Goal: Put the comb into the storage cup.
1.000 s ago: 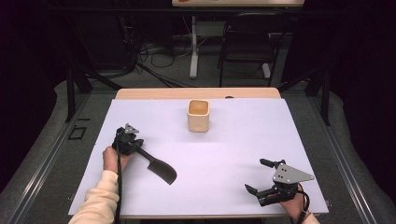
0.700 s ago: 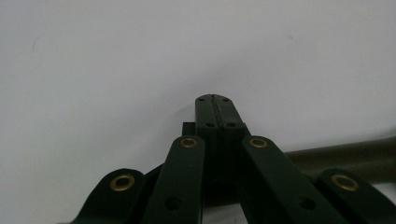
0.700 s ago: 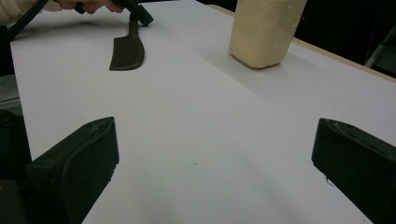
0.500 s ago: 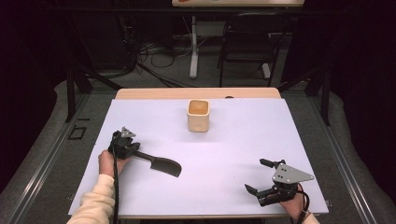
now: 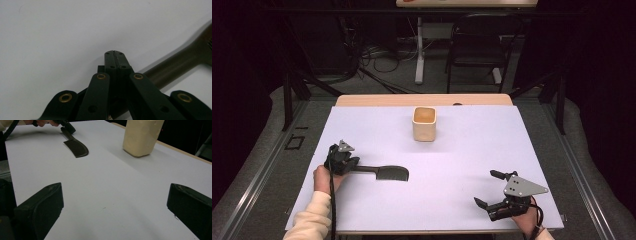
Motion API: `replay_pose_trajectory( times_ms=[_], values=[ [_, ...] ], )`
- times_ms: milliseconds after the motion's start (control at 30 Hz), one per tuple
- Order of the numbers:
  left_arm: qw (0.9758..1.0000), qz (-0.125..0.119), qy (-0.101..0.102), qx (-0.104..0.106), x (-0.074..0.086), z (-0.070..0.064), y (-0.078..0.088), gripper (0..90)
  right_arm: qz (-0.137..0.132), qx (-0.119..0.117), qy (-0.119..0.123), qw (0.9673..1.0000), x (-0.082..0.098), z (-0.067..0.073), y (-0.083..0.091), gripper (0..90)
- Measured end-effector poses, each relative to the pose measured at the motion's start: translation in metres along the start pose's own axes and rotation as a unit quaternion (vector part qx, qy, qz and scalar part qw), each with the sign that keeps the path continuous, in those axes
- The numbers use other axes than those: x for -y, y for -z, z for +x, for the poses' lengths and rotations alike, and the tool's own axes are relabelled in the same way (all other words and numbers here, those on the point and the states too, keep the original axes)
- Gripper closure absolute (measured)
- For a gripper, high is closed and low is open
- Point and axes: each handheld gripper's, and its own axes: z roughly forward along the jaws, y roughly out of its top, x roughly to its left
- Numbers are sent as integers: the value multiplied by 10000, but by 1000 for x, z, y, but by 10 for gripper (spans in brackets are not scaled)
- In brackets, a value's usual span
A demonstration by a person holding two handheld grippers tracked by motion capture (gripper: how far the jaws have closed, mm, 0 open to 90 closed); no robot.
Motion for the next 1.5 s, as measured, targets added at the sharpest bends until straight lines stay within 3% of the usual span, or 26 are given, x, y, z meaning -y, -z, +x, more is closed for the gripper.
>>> replay_pose_trajectory(
  times_ms=[1100,1500],
  values=[
    [9996,262,76,-25,16,-17,19,897,1,-3,-5,10000,0,1,-1,5],
    [9995,280,126,4,17,-23,23,821,51,-22,-31,10000,0,1,-2,5]
  ],
)
